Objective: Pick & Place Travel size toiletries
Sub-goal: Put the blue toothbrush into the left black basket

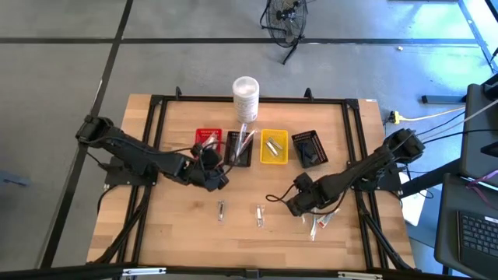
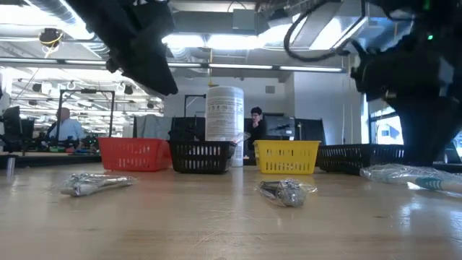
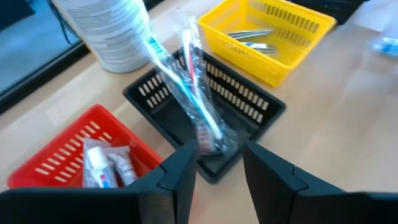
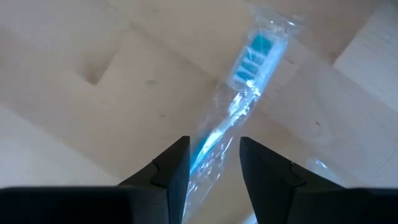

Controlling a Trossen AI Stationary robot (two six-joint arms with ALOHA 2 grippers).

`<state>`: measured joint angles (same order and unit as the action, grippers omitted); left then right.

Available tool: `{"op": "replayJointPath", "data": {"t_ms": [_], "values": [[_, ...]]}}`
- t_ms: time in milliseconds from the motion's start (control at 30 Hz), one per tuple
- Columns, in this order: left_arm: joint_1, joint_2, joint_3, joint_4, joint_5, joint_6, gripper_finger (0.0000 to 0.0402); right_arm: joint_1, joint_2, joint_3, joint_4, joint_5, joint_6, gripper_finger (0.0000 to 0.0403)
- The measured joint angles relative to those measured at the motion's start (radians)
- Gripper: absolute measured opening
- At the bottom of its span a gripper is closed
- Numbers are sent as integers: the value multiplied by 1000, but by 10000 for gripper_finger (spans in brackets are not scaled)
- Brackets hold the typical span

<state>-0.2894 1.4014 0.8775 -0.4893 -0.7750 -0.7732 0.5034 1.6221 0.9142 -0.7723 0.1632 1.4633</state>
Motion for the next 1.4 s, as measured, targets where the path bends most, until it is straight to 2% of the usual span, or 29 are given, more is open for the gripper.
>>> {"op": "replayJointPath", "data": {"t_ms": [233,467,867,1100,1200,1400], "values": [[-53,0,0,0,-20,-41,127,0,64,0,29,-7,94,137],[-64,0,0,0,-31,-44,127,0,110,4,35,-18,97,131],[-64,1,0,0,-46,-44,127,-2,115,3,39,-12,62,42],[-64,1,0,0,-45,-44,127,-2,113,15,41,-9,29,41],[-64,1,0,0,-44,-44,127,-2,108,58,71,45,-26,45],[-65,1,0,7,-39,-44,127,-10,84,185,76,235,-205,35]]}}
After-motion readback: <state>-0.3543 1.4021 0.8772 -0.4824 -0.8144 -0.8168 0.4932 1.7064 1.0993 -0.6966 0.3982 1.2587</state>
